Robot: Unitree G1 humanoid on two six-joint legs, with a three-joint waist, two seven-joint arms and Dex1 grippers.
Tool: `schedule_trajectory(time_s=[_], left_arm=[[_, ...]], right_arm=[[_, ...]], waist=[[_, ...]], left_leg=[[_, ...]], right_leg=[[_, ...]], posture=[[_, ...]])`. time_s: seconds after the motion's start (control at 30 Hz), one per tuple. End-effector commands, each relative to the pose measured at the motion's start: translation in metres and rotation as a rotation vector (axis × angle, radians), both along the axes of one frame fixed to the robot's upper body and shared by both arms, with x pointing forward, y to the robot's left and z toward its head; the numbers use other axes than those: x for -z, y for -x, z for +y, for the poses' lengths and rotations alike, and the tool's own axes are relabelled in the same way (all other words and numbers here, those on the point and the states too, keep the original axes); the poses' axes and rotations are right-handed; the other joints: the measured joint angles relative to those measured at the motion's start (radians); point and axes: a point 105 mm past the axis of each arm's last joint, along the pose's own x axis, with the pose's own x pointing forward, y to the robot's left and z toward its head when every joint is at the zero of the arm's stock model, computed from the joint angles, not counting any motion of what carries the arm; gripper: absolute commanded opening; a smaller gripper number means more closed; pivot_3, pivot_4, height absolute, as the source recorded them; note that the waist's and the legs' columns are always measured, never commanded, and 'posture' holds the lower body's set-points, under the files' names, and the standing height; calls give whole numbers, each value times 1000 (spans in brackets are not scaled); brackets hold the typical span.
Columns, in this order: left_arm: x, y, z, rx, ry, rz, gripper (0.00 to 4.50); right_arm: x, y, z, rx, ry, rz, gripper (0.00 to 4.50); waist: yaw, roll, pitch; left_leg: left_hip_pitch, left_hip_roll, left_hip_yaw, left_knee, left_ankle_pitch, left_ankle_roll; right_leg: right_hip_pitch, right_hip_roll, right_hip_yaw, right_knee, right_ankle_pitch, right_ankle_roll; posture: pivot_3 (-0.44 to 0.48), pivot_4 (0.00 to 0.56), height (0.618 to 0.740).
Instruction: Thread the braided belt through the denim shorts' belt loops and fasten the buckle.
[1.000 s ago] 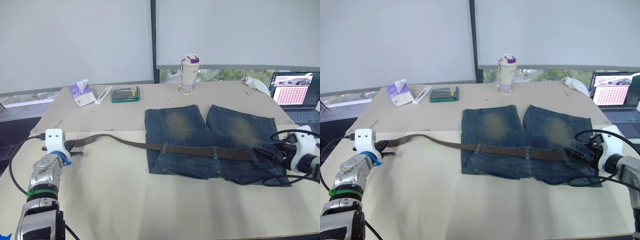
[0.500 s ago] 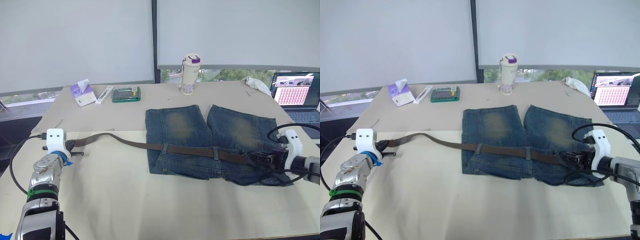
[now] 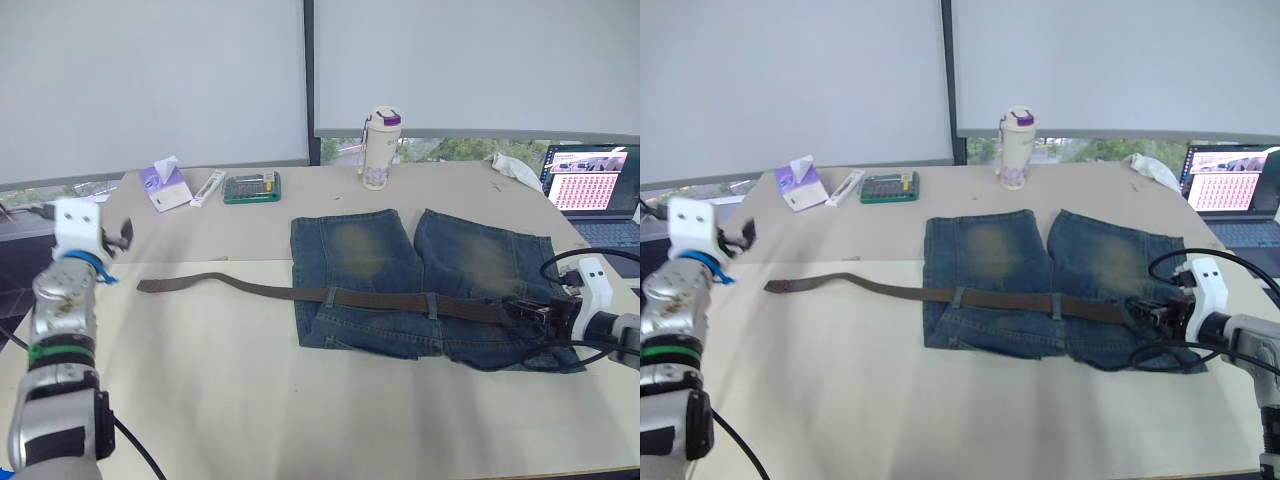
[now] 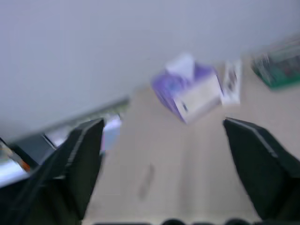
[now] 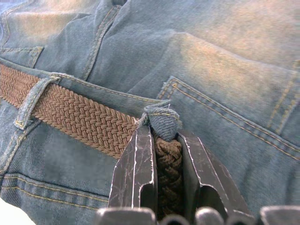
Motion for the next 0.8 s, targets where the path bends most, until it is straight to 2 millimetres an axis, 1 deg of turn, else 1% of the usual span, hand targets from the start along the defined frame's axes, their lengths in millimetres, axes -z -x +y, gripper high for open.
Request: schedule_trajectory(time_s=[0.03,0.1,0.13,0.17,0.23,0.3,0.4,0.43,0.5,0.57,0.6,0.63,0.7,0.8], left_arm=[[2,-18,-63,298,13,21,4500],[22,-23,-126,591,74,112,4500],[29,-23,-144,679,92,143,4500],[37,-22,-158,742,92,185,4500],[48,-22,-177,812,83,240,4500],[59,-22,-205,896,79,292,4500],[73,-21,-240,999,91,358,4500],[78,-20,-249,1030,76,379,4500],[85,-17,-260,1072,59,412,4500],[103,-12,-275,1127,60,504,4500],[113,-8,-280,1147,44,559,4500],[120,-6,-282,1157,30,592,4500],[127,-4,-286,1175,28,636,4500],[130,-1,-295,1206,69,659,4500]], right_arm=[[-17,-3,5,-26,-3,-79,229],[-16,-4,6,-14,-17,-80,229],[-16,-4,6,-8,-22,-79,229],[-16,-5,5,5,-24,-79,229],[-15,-5,0,33,-17,-79,229],[-16,-6,-10,81,-6,-89,229],[-18,-4,-19,121,-2,-104,229],[-19,-4,-22,132,-1,-107,229],[-19,-3,-24,141,1,-110,229],[-19,-1,-24,142,1,-115,229],[-19,-1,-23,141,0,-118,229],[-19,-1,-23,140,-2,-119,229],[-18,0,-21,135,-5,-120,229],[-17,1,-19,133,-8,-120,229]], waist=[[7,2,-1],[13,2,-1],[16,1,-1],[15,1,-1],[6,0,0],[-8,0,0],[-5,0,0],[-4,0,0],[-3,0,0],[-3,0,0],[-2,0,0],[-1,-1,0],[0,-1,1],[3,-2,1]], left_leg=[[0,-1,0,1,0,0],[0,-1,2,2,0,1],[-1,-1,4,4,1,1],[-2,-2,4,5,1,1],[-2,-2,5,5,1,1],[-3,-2,6,4,0,1],[-2,1,7,3,0,2],[-2,0,7,3,0,2],[-1,-1,7,4,0,2],[-2,-2,7,4,0,2],[-2,-3,7,4,0,2],[-2,-3,7,4,0,2],[-2,-4,7,4,1,3],[-2,-4,6,5,1,3]], right_leg=[[1,0,0,0,0,0],[1,0,0,0,0,1],[2,1,-1,0,0,1],[2,1,-1,0,0,1],[1,2,-1,0,1,1],[0,3,-1,0,1,1],[0,4,0,1,1,1],[1,4,0,1,1,1],[2,3,0,1,1,1],[1,3,0,1,0,1],[1,3,0,1,0,1],[2,3,0,1,0,1],[2,2,0,1,0,1],[2,2,0,1,0,1]], posture=[[0,150,740],[0,150,740],[0,150,740],[0,150,740],[0,150,740],[0,150,740],[0,150,740],[0,150,740],[0,150,740],[0,150,740],[0,150,740],[0,150,740],[0,150,740],[0,150,740]])
